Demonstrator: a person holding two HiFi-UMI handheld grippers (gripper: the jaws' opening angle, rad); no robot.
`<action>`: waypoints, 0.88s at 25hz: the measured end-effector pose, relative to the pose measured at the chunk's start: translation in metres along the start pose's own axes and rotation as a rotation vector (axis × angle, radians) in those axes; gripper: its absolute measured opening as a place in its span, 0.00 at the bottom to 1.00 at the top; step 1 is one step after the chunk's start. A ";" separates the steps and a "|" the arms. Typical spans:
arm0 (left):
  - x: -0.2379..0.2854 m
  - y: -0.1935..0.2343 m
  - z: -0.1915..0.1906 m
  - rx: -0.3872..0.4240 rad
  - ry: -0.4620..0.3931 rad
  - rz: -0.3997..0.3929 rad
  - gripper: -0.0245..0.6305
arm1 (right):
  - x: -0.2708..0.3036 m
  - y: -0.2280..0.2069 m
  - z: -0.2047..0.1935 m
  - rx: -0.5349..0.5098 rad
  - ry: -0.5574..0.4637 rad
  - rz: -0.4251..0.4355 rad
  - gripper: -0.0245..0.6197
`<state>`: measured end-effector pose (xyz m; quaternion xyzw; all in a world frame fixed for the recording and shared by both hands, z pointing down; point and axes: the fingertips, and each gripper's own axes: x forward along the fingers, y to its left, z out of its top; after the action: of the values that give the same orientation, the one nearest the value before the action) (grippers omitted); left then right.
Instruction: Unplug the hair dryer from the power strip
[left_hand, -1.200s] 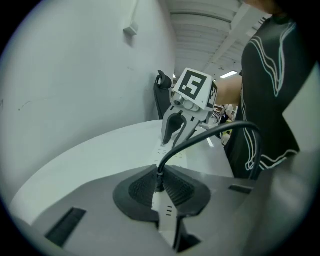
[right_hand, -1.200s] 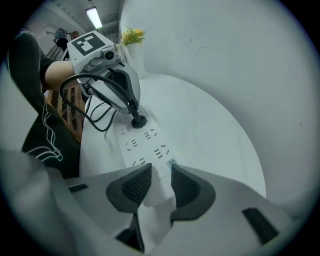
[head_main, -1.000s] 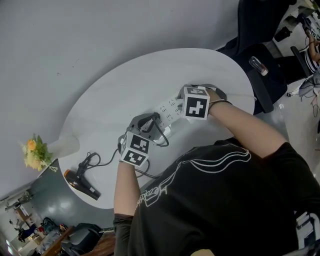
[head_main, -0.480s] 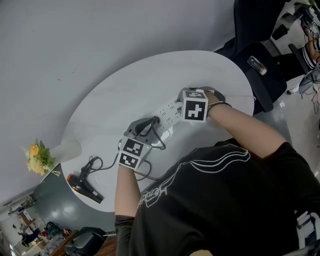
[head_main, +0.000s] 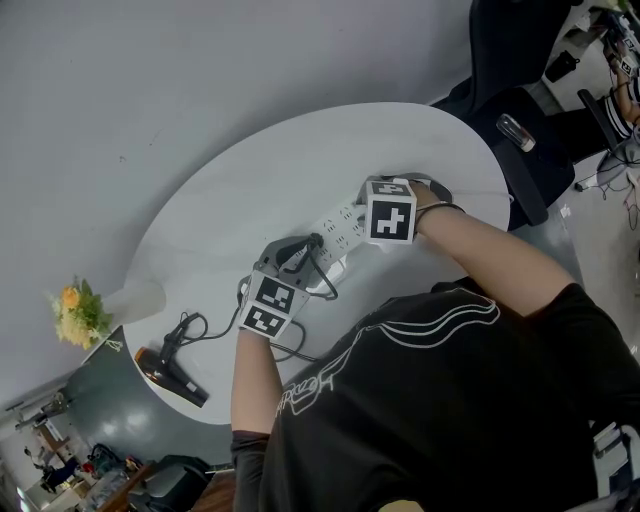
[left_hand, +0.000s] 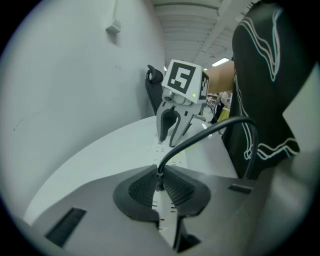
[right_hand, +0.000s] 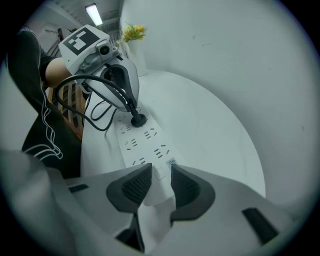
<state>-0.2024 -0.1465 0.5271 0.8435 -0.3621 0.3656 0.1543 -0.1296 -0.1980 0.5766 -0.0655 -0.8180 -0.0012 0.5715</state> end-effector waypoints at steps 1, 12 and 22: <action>-0.001 0.001 -0.001 -0.030 -0.021 -0.009 0.09 | 0.000 0.000 0.000 0.002 -0.003 0.001 0.20; 0.000 -0.003 0.003 0.088 0.078 0.040 0.09 | 0.000 0.001 0.000 0.002 0.005 0.002 0.20; 0.002 -0.005 0.005 0.154 0.127 0.056 0.09 | -0.001 0.000 -0.001 0.008 0.001 -0.001 0.20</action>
<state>-0.1953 -0.1460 0.5253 0.8176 -0.3456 0.4493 0.1014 -0.1283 -0.1980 0.5765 -0.0627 -0.8178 0.0018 0.5720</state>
